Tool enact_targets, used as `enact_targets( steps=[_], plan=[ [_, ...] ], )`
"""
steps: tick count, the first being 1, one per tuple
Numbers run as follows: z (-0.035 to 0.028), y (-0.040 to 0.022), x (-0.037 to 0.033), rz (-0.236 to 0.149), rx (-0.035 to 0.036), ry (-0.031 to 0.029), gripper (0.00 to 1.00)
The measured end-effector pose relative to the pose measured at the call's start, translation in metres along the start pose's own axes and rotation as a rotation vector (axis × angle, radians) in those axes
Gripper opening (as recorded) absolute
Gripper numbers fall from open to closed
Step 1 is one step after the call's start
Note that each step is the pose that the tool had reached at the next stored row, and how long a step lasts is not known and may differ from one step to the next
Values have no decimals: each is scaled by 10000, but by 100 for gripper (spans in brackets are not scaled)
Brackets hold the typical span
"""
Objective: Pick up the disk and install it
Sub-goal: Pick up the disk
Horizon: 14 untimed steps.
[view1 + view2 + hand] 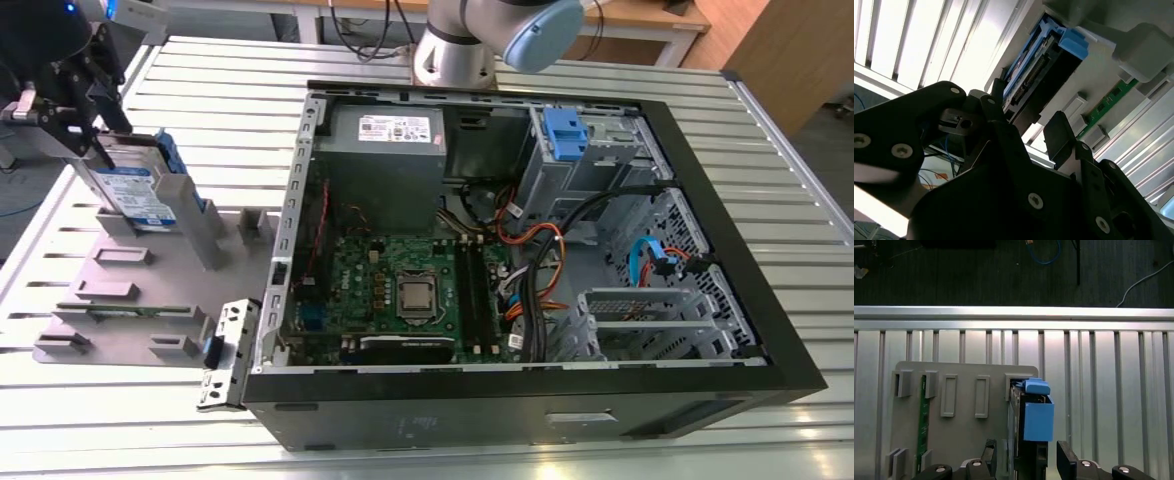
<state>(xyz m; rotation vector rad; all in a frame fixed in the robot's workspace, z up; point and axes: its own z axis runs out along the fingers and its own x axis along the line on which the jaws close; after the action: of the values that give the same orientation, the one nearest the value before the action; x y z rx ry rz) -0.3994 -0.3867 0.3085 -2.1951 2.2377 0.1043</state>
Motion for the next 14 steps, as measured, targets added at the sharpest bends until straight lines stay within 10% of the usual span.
enact_targets(
  steps=[14],
  plan=[
    [28, -1, 1, 0, 0, -1, 51]
  ],
)
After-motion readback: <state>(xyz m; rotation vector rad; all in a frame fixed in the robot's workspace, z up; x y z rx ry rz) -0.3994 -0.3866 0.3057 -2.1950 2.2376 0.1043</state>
